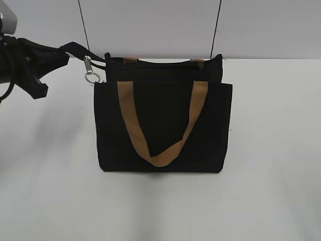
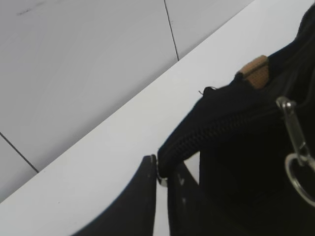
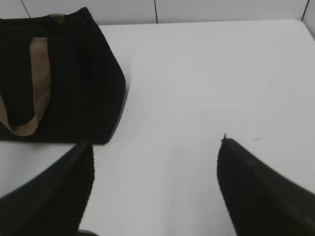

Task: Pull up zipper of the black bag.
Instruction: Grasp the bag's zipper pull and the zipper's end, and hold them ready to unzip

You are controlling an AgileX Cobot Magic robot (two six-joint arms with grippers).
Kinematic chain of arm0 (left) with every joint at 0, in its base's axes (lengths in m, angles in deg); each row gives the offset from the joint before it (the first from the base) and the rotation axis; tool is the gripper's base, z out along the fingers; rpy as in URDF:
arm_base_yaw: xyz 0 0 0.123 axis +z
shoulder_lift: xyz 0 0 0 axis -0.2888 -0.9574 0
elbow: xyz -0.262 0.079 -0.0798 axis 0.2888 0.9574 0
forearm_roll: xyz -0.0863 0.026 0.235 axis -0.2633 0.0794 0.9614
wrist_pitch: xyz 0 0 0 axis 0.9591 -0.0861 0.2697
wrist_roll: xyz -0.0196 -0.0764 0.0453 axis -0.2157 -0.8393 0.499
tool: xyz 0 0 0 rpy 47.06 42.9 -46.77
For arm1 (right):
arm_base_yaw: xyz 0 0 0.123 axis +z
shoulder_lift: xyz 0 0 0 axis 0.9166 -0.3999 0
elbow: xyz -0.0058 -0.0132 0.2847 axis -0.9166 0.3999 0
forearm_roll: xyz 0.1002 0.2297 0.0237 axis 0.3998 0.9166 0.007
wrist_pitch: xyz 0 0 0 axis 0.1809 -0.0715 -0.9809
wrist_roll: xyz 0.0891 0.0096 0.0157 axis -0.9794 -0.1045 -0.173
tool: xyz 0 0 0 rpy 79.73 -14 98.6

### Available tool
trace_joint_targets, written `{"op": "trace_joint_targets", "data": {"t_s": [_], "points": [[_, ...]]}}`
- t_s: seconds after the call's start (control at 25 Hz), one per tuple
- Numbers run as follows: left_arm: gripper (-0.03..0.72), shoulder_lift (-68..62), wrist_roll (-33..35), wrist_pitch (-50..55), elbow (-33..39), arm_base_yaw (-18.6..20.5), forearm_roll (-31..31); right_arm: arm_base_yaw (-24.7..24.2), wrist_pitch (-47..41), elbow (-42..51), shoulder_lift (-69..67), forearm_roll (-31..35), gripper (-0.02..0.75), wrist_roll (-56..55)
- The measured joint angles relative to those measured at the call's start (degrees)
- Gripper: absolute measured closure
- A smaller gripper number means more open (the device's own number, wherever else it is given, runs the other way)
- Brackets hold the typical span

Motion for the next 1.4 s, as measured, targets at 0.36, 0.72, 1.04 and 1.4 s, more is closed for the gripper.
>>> {"op": "trace_joint_targets", "data": {"t_s": [0.36,0.72,1.04,1.4], "points": [[0.665,0.1,-1.0,-0.9,0.0,0.0,0.3,0.0,1.1,-10.0,-25.8,7.4,0.174,5.2],[0.666,0.1,-1.0,-3.2,0.0,-0.5,-0.1,1.0,0.4,-22.5,-44.3,7.4,0.202,7.2],[0.666,0.1,-2.5,-3.4,-1.8,-0.5,-2.5,20.7,0.1,-32.6,-59.5,-4.3,0.213,-9.5],[0.666,0.1,-2.8,-3.9,-2.5,-0.5,-3.4,45.2,12.8,-44.7,-81.0,-4.9,0.248,-20.2]]}}
